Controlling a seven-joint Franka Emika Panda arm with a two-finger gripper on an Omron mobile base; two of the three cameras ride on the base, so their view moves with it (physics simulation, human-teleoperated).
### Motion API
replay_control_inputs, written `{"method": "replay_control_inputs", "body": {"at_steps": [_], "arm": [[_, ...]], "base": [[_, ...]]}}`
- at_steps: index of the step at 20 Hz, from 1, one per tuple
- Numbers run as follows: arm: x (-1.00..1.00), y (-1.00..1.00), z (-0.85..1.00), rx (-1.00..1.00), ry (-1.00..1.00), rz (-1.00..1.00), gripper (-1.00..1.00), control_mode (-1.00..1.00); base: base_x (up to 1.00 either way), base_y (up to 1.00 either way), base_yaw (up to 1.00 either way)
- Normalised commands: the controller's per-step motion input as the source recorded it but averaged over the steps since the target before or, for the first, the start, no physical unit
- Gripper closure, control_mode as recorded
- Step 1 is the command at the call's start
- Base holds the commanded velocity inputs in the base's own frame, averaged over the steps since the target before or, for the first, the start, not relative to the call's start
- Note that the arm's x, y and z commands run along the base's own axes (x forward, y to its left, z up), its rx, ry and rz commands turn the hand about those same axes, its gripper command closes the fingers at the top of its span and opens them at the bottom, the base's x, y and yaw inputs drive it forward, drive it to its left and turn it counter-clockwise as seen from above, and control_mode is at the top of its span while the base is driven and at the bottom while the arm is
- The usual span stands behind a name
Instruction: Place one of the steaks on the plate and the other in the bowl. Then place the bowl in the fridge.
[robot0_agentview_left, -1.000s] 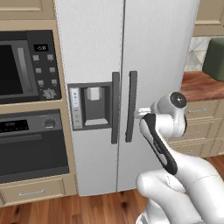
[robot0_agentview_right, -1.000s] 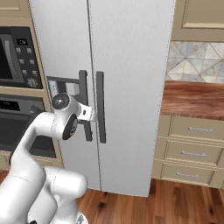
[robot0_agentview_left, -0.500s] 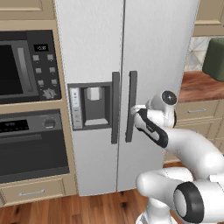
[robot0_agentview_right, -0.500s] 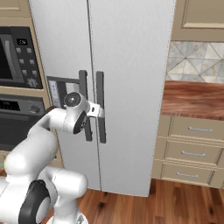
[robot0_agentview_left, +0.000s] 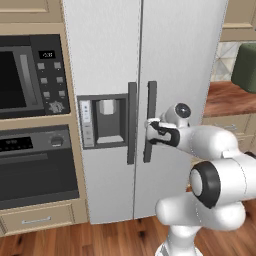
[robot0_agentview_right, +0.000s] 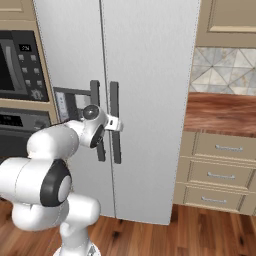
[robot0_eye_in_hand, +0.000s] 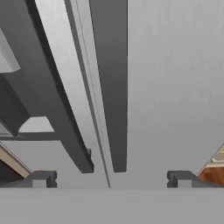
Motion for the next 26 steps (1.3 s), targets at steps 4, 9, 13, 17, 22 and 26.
{"method": "replay_control_inputs", "body": {"at_steps": [4,9,13,17,22,26], "arm": [[0.63,0.0,-0.14,0.0,0.0,0.0,-1.0,-1.0],[0.6,0.0,-0.14,0.0,0.0,0.02,-1.0,-1.0],[0.58,-0.08,-0.18,0.0,0.0,0.05,-1.0,-1.0],[0.6,-0.16,-0.23,0.0,0.0,0.08,-1.0,-1.0],[0.53,-0.16,-0.34,0.0,-0.03,0.09,-1.0,-1.0],[0.77,-0.03,-0.44,0.0,0.0,0.04,-1.0,-1.0]], "base": [[0.0,0.0,0.0],[0.0,0.0,0.0],[0.0,0.0,0.0],[0.0,0.0,0.0],[0.0,0.0,0.0],[0.0,0.0,0.0]]}}
